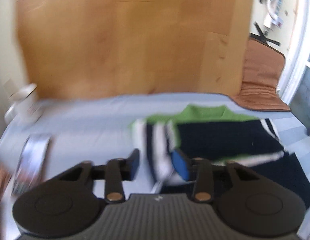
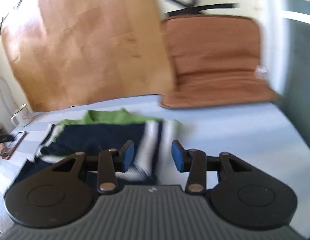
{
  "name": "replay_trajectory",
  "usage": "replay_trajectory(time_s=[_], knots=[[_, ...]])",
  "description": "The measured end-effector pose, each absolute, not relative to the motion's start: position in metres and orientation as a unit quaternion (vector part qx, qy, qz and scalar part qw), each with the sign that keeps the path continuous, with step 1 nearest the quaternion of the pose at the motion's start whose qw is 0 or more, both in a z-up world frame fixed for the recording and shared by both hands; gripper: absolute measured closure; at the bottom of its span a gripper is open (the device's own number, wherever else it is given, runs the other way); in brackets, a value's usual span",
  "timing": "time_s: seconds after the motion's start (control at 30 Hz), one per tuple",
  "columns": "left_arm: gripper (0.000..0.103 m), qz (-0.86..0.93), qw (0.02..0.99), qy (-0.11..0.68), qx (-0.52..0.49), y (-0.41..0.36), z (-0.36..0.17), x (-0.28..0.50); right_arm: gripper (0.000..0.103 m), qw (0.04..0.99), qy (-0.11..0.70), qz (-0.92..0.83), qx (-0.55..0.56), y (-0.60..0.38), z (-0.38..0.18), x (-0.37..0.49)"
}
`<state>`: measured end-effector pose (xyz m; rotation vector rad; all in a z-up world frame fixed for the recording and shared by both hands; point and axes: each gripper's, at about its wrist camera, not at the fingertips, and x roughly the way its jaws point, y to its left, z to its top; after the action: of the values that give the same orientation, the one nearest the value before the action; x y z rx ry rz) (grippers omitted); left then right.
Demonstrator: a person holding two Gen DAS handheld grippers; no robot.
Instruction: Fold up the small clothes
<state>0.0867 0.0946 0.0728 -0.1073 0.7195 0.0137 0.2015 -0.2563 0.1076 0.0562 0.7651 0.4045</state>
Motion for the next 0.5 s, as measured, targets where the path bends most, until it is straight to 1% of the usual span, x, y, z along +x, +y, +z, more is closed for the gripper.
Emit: replay_trajectory(time_s=[0.03, 0.13, 0.2, 0.27, 0.37, 0.43, 0.47, 0.5], knots=[[0.043, 0.006, 0.934, 0.355, -0.043, 0.086, 0.073, 0.108, 0.058, 0.902, 0.381, 0.202, 0.024, -0.243, 0.105, 0.219], [0.043, 0.013, 0.925, 0.38, -0.027, 0.063, 0.063, 0.179, 0.057, 0.88, 0.423, 0.216, 0.028, -0.201, 0.088, 0.287], [0.043, 0.017, 0.919, 0.395, -0.018, 0.05, 0.05, 0.219, 0.052, 0.868, 0.444, 0.22, 0.039, -0.182, 0.075, 0.318], [0.044, 0.027, 0.912, 0.41, -0.008, 0.04, 0.035, 0.253, 0.043, 0.86, 0.455, 0.229, 0.038, -0.16, 0.06, 0.34], [0.05, 0.029, 0.898, 0.439, -0.013, 0.035, 0.01, 0.288, 0.04, 0.844, 0.48, 0.239, 0.022, -0.134, 0.031, 0.365], [0.065, 0.023, 0.886, 0.462, -0.023, 0.034, -0.005, 0.299, 0.041, 0.829, 0.507, 0.236, 0.01, -0.122, 0.012, 0.378], [0.069, 0.017, 0.887, 0.46, -0.032, 0.035, -0.01, 0.301, 0.045, 0.825, 0.518, 0.226, 0.006, -0.12, 0.003, 0.381], [0.084, 0.011, 0.891, 0.453, -0.034, 0.034, -0.009, 0.299, 0.054, 0.835, 0.503, 0.222, 0.001, -0.118, 0.002, 0.38]])
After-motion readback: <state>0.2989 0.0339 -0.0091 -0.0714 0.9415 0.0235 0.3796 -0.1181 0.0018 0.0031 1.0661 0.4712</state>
